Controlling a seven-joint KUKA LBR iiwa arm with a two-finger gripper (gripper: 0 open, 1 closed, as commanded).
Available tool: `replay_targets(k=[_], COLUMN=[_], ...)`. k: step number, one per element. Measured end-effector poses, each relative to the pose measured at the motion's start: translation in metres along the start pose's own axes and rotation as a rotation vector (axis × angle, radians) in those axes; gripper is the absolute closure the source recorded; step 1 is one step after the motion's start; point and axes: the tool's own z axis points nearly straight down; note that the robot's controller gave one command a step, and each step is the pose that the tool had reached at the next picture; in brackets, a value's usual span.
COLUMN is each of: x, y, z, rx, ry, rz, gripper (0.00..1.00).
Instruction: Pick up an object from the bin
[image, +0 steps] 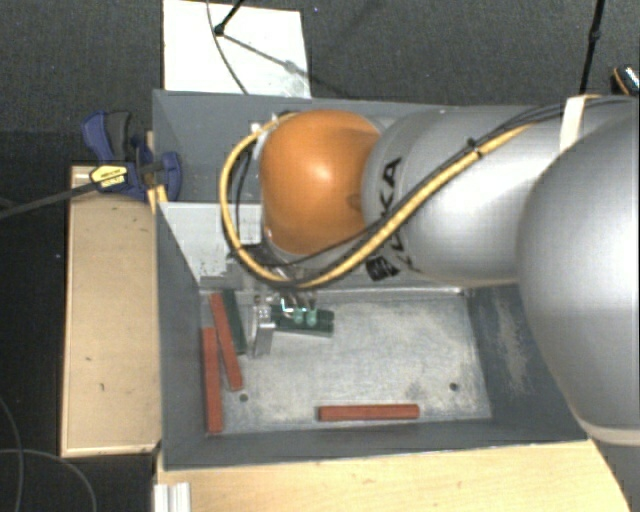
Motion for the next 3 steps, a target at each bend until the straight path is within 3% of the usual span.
replay_targets(k=[1,2,3], x=[-0.027,-0.036,-0.029], y=[-0.019,-0.044,-0.083], z=[0.094,0.120,0.118], rx=[0.002,0.001,0.001], ry=[-0.001,-0.004,-0.004], rz=[0.073,0.083,0.123], gripper=[0.00,0.00,0.00])
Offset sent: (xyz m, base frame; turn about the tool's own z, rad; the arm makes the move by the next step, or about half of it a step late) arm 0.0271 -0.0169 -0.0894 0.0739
